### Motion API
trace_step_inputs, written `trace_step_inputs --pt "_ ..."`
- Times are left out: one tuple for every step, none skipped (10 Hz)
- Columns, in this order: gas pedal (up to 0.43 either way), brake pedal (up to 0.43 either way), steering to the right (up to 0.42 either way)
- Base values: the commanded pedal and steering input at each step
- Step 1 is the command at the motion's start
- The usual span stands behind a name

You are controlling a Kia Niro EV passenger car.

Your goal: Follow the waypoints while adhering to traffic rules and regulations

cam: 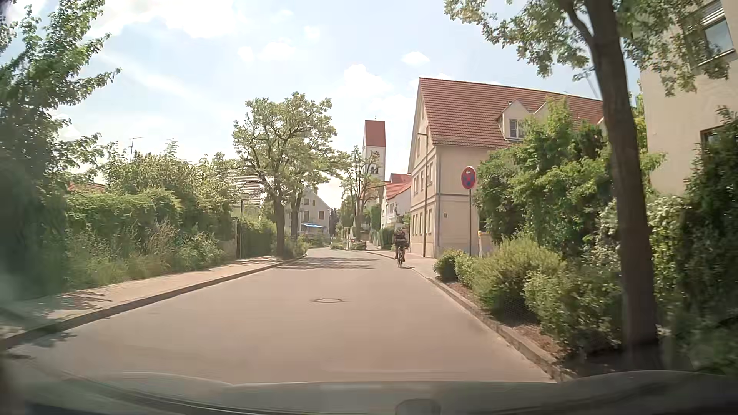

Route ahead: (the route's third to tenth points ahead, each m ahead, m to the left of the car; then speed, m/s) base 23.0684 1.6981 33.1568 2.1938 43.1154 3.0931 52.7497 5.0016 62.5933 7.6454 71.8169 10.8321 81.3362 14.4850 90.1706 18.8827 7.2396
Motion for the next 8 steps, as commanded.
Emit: trace_step_inputs --pt "0.079 0.0 -0.009" --pt "0.079 0.0 -0.009" --pt "0.079 0.0 -0.009" --pt "0.079 0.0 -0.009" --pt "0.079 0.0 -0.008" --pt "0.079 0.0 -0.008" --pt "0.079 0.0 -0.008" --pt "0.079 0.0 -0.007"
